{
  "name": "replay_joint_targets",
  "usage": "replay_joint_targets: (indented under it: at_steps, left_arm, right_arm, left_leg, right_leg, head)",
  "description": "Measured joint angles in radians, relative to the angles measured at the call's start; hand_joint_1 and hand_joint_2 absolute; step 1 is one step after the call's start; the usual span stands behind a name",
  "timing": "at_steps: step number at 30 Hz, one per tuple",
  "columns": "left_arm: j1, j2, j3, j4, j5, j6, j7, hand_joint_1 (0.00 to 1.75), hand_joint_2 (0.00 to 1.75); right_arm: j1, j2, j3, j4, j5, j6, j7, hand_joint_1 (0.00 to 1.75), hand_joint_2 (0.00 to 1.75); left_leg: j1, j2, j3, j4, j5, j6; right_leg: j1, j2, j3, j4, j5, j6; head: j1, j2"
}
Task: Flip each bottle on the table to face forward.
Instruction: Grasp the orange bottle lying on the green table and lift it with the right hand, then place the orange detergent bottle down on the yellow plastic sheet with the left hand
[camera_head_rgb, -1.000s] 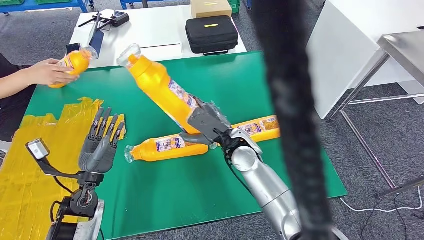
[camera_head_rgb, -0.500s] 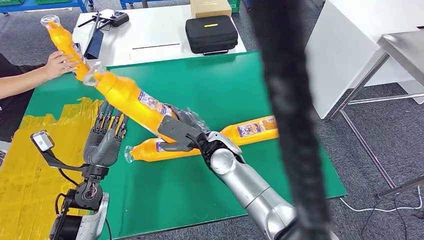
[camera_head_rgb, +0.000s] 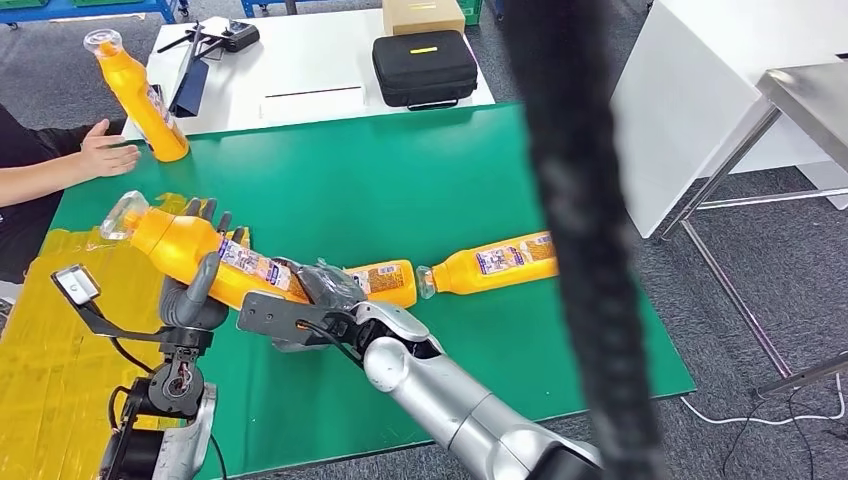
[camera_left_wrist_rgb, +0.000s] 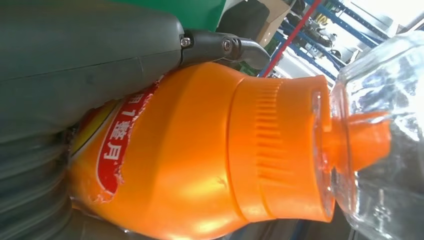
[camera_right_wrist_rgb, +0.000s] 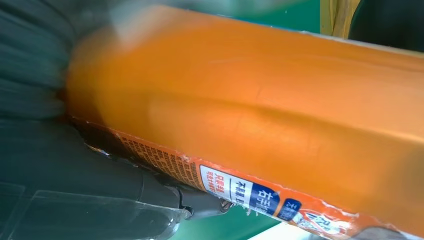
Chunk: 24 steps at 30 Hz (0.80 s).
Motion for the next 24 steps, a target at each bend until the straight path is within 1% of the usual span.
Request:
replay_joint_targets:
  at_steps: [10, 14, 17, 18, 21, 22, 24]
  left_arm:
    - [0.005, -0.001, 0.015, 0.001, -0.012, 0.006, -0.001, 0.00, 1.75]
    - [0.021, -0.003, 0.024, -0.007, -0.043, 0.026, -0.004, 0.00, 1.75]
    - [0.043, -0.004, 0.030, -0.020, -0.059, 0.037, -0.001, 0.00, 1.75]
    - [0.048, -0.004, 0.030, -0.022, -0.069, 0.043, 0.000, 0.07, 1.75]
    - [0.054, -0.004, 0.030, -0.026, -0.119, 0.062, 0.000, 1.38, 1.75]
    - [0.053, -0.004, 0.029, -0.026, -0.135, 0.066, 0.000, 1.75, 1.75]
    - [0.051, -0.004, 0.027, -0.025, -0.157, 0.069, 0.000, 1.75, 1.75]
  right_arm:
    - [-0.003, 0.008, 0.013, 0.013, 0.014, 0.004, 0.011, 1.75, 1.75]
    - [-0.005, 0.016, 0.052, 0.014, 0.045, 0.025, 0.054, 1.75, 1.75]
    - [-0.009, 0.019, 0.092, 0.014, 0.041, 0.034, 0.095, 1.75, 1.75]
    - [-0.012, 0.019, 0.104, 0.014, 0.041, 0.034, 0.108, 1.75, 1.75]
    - [-0.027, 0.019, 0.131, 0.014, 0.056, 0.033, 0.140, 1.75, 1.75]
    - [-0.033, 0.018, 0.137, 0.015, 0.064, 0.032, 0.149, 1.75, 1.75]
    - [-0.041, 0.017, 0.142, 0.016, 0.078, 0.032, 0.161, 1.75, 1.75]
  left_leg:
    - [0.000, 0.000, 0.000, 0.000, 0.000, 0.000]
    - [0.000, 0.001, 0.000, 0.000, 0.000, 0.000]
    - [0.000, 0.001, -0.001, 0.000, 0.000, 0.000]
    - [0.000, 0.001, -0.001, 0.000, 0.000, 0.000]
    - [0.000, 0.001, -0.001, 0.000, 0.000, 0.000]
    - [0.000, 0.001, -0.001, 0.000, 0.000, 0.000]
    - [0.000, 0.001, -0.001, 0.000, 0.000, -0.001]
  right_leg:
    - [-0.001, 0.000, 0.000, 0.000, 0.000, 0.000]
    - [0.000, 0.001, -0.001, 0.000, 0.000, 0.000]
    - [0.000, 0.001, -0.001, 0.000, 0.000, 0.000]
    - [0.000, 0.001, -0.001, 0.000, 0.000, 0.000]
    - [0.000, 0.001, -0.001, 0.000, 0.000, 0.000]
    - [0.000, 0.001, -0.001, 0.000, 0.000, 0.000]
    - [0.000, 0.001, -0.001, 0.000, 0.000, 0.000]
  head:
    - [0.000, 0.000]
    - [0.000, 0.000]
    - [0.000, 0.000]
    - [0.000, 0.000]
    - [0.000, 0.000]
    - [0.000, 0.000]
    - [0.000, 0.000]
